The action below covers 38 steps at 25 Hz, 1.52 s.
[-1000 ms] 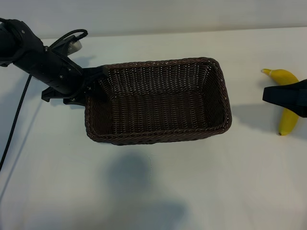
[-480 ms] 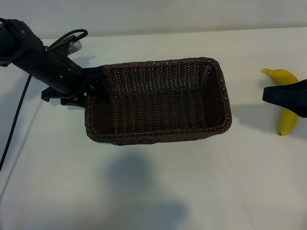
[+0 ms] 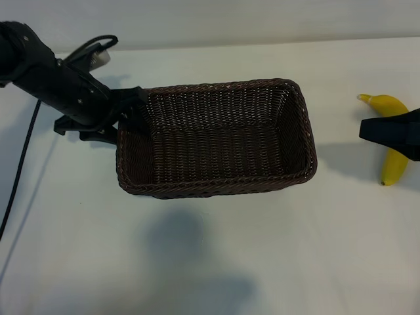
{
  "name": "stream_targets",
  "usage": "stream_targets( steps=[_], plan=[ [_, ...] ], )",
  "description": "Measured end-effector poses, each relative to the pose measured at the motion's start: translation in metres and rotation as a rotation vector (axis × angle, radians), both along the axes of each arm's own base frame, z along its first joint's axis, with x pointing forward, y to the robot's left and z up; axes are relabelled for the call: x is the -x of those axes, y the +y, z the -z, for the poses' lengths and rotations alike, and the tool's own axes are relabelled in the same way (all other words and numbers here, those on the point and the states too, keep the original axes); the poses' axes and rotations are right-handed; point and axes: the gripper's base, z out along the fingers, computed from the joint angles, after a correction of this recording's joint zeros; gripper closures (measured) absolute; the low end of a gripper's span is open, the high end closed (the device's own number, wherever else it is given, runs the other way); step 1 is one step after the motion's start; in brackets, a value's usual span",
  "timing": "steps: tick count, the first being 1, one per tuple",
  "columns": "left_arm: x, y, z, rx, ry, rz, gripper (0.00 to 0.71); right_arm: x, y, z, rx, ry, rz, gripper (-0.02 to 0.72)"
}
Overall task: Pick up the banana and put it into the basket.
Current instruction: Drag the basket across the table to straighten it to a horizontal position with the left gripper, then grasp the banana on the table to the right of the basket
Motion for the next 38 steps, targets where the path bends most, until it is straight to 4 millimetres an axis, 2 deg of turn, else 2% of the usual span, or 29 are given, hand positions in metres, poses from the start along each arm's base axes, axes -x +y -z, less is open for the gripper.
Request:
stream_targets(
  steps=[6,11,32,38],
  plan=[
    [0.008,0.0,-0.026,0.008,-0.05,0.046,0.135,0.0,0.0,0.0,0.0,0.0,0.0,0.409],
    [0.013,0.003,-0.037,-0.026,-0.076,0.084,0.135,0.0,0.0,0.0,0.0,0.0,0.0,0.409],
    [0.026,0.012,-0.035,-0.139,0.014,0.214,0.135,-0.002,-0.002,0.001,0.017,-0.005,0.029,0.409],
    [0.04,0.032,-0.055,-0.34,0.047,0.19,0.135,-0.002,-0.002,0.001,0.018,-0.005,0.03,0.409]
  ],
)
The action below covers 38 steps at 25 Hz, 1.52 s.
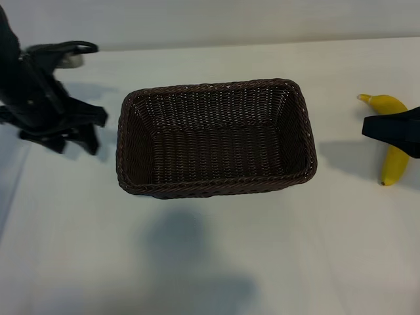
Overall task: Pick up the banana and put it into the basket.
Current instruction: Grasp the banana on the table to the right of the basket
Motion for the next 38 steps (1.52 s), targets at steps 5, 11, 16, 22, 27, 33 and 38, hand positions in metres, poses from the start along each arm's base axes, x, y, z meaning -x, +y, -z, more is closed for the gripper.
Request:
stream_targets(
  steps=[5,11,16,22,27,33,38],
  plan=[
    [0.017,0.016,-0.032,-0.143,-0.049,-0.087,0.135,0.0,0.0,0.0,0.0,0.0,0.0,0.409],
    [0.037,0.02,-0.045,-0.155,-0.091,-0.096,0.135,0.0,0.0,0.0,0.0,0.0,0.0,0.409],
    [0.061,0.023,-0.029,-0.163,-0.04,-0.091,0.135,0.0,0.0,0.0,0.0,0.0,0.0,0.409],
    [0.1,0.027,-0.018,-0.162,-0.019,-0.092,0.135,0.0,0.0,0.0,0.001,0.0,0.001,0.409],
    [0.139,0.03,-0.012,-0.143,-0.021,-0.099,0.135,0.0,0.0,0.0,0.001,0.0,0.001,0.409],
    [0.179,0.034,-0.007,-0.134,-0.063,-0.099,0.135,0.0,0.0,0.0,0.001,0.0,0.002,0.409],
    [0.205,0.036,-0.017,-0.109,-0.18,-0.109,0.135,0.0,0.0,0.0,0.002,0.0,0.003,0.409]
  ],
)
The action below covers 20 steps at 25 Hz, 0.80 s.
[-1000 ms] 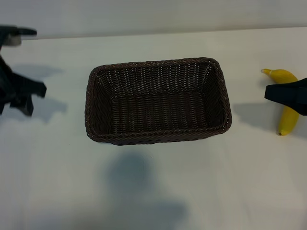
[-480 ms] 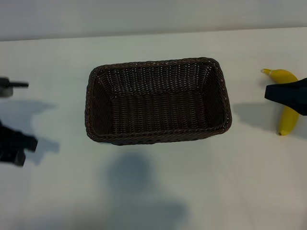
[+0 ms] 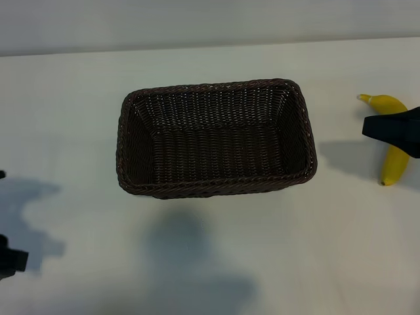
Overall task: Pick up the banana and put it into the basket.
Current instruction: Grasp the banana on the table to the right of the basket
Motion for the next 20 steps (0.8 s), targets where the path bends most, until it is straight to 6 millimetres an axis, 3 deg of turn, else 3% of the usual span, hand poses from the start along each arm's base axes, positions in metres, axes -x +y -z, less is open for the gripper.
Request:
stream_targets(
  steps=[10,20],
  plan=[
    [0.043,0.005,-0.027,0.03,-0.298,0.026,0.135,0.0,0.0,0.001,0.007,0.001,-0.004,0.409],
    [0.061,0.006,-0.02,0.03,-0.377,0.048,0.135,0.001,0.0,0.001,0.013,0.003,-0.008,0.409]
  ],
)
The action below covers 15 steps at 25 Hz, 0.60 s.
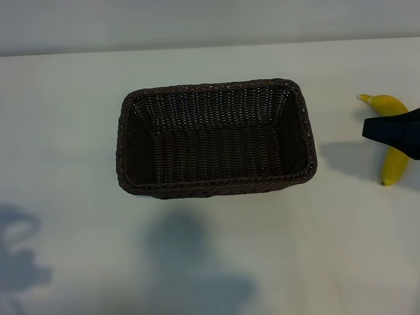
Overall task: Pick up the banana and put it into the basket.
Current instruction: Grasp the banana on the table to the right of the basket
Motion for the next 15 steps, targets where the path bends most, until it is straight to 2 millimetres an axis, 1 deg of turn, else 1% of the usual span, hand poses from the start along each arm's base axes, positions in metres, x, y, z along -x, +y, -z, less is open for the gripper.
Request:
stream_targets(
  steps=[5,15],
  plan=[
    [0.004,0.0005,0.0014,0.001,-0.011,0.0,0.135,0.0,0.0,0.0,0.0,0.0,0.0,0.409],
    [0.0052,0.0007,0.0009,0.001,-0.021,0.001,0.135,0.0,0.0,0.0001,0.001,0.0,0.0,0.409]
  ],
)
